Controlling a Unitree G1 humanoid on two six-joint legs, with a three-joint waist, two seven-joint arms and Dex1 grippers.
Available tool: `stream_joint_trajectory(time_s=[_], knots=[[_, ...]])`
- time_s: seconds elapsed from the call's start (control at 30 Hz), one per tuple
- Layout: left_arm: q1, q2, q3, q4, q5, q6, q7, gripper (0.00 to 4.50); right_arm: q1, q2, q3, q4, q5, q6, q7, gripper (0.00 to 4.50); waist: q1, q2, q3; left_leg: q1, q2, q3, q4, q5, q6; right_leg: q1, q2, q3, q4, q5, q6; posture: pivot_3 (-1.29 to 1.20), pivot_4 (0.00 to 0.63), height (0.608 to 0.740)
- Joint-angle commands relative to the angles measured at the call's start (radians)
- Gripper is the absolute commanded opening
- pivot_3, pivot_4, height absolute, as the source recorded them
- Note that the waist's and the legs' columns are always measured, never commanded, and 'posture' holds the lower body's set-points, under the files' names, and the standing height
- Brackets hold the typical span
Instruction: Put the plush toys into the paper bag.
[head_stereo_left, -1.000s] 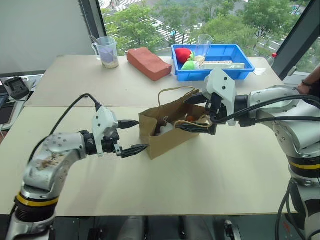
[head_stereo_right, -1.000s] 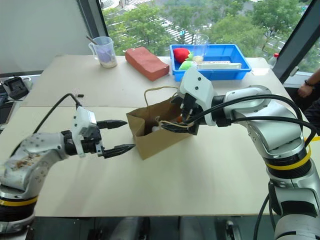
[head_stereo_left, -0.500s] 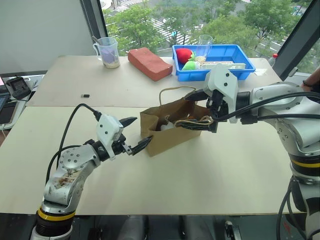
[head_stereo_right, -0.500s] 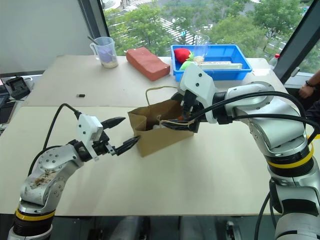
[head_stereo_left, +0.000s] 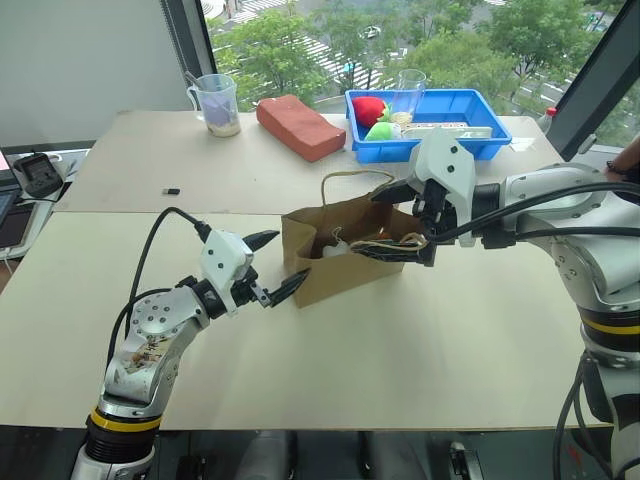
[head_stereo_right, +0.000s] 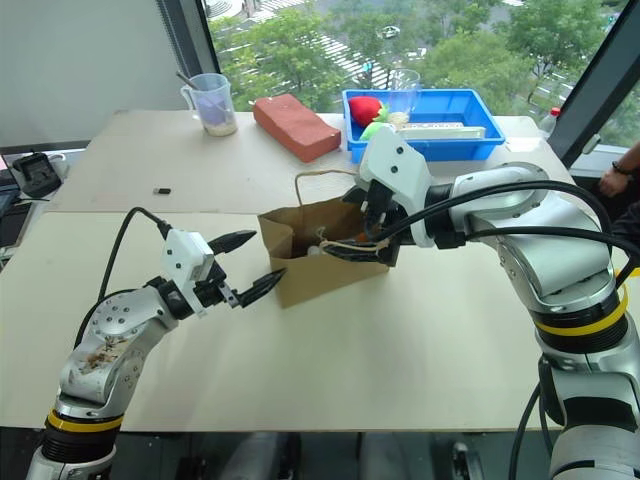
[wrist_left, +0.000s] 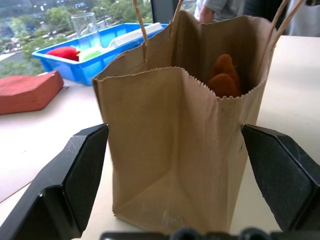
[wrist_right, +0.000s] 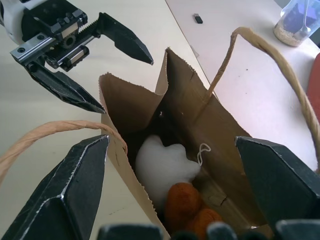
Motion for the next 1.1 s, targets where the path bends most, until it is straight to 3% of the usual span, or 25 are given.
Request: stream_joint_trajectory(time_s=[0.03,0.53,0.87,1.1], knots=[[-0.061,0.003,-0.013,0.050,-0.008,-0.049,-0.049,4.50,-0.021,-0.008,-0.023,-0.031,0.015,0.004,0.003,4.47,0.002,0.000,0.000,0.000,0.000,0.000,0.000,0.000,0.000,0.000,0.000,0.000,0.000,0.000,0.000,0.00,0.150,0.740],[-0.133,-0.021,-0.022,0.144,0.009,-0.112,-0.066,4.50,-0.009,-0.013,-0.029,-0.039,0.008,0.010,-0.006,4.47,0.003,0.000,0.000,0.000,0.000,0.000,0.000,0.000,0.000,0.000,0.000,0.000,0.000,0.000,0.000,0.00,0.150,0.740],[-0.109,0.009,-0.051,0.095,0.004,-0.093,-0.119,0.03,-0.028,-0.058,0.006,0.026,-0.047,-0.091,0.072,4.50,0.004,0.000,0.000,0.000,0.000,0.000,0.000,0.000,0.000,0.000,0.000,0.000,0.000,0.000,0.000,0.00,0.150,0.740],[-0.115,-0.010,-0.051,0.076,-0.007,-0.044,-0.080,0.03,-0.014,-0.256,-0.026,0.048,-0.016,-0.195,0.329,4.50,0.009,0.000,0.000,-0.001,0.000,0.000,0.000,0.000,0.000,0.000,0.000,-0.001,-0.004,0.000,0.000,0.00,0.150,0.740]])
